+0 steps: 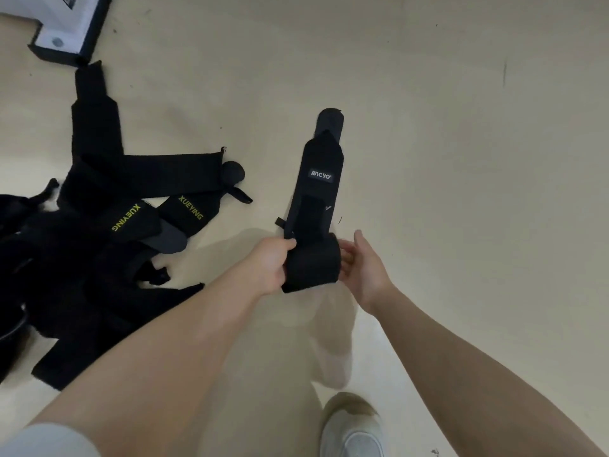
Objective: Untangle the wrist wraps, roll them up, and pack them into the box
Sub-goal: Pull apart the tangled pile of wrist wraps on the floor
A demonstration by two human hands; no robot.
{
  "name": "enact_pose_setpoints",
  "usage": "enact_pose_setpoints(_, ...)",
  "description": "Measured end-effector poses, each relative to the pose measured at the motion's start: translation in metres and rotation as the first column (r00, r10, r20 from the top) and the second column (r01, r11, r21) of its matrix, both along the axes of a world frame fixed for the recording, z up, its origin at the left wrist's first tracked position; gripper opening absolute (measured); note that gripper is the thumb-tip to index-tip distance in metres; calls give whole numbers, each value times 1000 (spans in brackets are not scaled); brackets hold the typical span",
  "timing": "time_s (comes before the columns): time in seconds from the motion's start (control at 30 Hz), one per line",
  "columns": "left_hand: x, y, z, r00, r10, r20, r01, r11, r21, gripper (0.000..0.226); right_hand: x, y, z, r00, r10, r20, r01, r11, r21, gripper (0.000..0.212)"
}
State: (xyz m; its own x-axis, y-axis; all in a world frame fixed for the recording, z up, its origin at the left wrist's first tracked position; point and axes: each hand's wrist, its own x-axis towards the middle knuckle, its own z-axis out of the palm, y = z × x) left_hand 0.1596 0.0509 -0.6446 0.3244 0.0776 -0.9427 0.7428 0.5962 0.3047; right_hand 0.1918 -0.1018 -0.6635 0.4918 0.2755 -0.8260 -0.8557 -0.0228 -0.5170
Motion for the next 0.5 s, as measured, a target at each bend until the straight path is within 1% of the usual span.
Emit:
enact_pose_setpoints(0.03,2,1,3,999,42,1,-42,999,-19,29,-5,0,3,999,39,21,-41,997,72,45)
enact_pose_setpoints(0.1,5,4,8,1000,26,8,-26,1000,-9,30,-20,1,9,972,208,109,-220,968,121,41)
enact_pose_setpoints(0.17,7,10,9,999,-49,8,48,997,53,30,-31,1,18,882,428,197,-445,894,53,40)
enact_pose_setpoints(0.2,9,14,8,997,-81,16,80,993,86,31,-35,2,21,827,521,212,-533,846,-4,44)
enact_pose_setpoints(0.23,10,17,8,994,-101,33,97,990,107,32,-37,2,24,789,583,193,-584,810,-61,45)
enact_pose_setpoints(0.27,10,21,7,993,-112,48,105,987,124,32,-39,1,26,781,605,158,-594,797,-113,42)
enact_pose_setpoints(0.3,10,24,5,990,-131,59,121,981,152,32,-41,2,29,801,587,122,-570,808,-146,35)
enact_pose_setpoints(0.37,5,27,2,975,-212,73,195,962,191,35,-46,2,31,868,495,50,-482,861,-160,24)
enact_pose_setpoints(0.43,-8,26,6,942,-331,51,321,937,139,40,-53,2,29,893,449,-20,-444,873,-204,23)
enact_pose_setpoints(0.5,-27,24,5,911,-413,7,411,909,67,49,-63,6,26,900,418,-126,-436,871,-227,20)
